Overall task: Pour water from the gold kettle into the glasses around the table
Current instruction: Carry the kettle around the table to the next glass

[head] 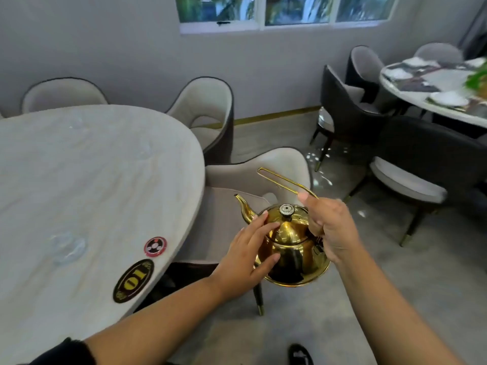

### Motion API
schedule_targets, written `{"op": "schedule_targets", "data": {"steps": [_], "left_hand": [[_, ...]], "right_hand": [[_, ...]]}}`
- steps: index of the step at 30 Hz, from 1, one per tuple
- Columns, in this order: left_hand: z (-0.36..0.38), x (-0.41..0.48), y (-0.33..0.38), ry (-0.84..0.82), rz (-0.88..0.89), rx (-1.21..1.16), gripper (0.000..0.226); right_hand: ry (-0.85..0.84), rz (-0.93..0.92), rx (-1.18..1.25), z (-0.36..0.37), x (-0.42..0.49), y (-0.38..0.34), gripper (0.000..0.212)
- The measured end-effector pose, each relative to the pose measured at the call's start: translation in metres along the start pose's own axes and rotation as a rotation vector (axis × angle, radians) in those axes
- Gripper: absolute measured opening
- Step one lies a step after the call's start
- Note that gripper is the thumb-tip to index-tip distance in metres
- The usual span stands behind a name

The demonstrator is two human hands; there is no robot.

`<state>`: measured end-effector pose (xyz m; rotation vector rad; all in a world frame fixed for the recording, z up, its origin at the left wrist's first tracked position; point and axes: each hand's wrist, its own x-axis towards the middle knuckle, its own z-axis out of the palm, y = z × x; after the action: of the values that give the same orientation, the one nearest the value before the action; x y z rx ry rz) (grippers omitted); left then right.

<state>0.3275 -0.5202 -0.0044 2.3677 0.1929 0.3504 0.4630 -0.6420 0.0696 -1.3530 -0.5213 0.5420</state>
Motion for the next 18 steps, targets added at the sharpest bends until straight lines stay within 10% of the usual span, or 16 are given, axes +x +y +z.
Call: {"op": "schedule_targets", "data": {"steps": [18], "left_hand": [[0.136,0.238,0.049,0.071,-0.006,-0.076,0.056]], "right_hand": [[-0.033,0.039,-0.057,-0.224,0.164,-0.021,0.054]]}}
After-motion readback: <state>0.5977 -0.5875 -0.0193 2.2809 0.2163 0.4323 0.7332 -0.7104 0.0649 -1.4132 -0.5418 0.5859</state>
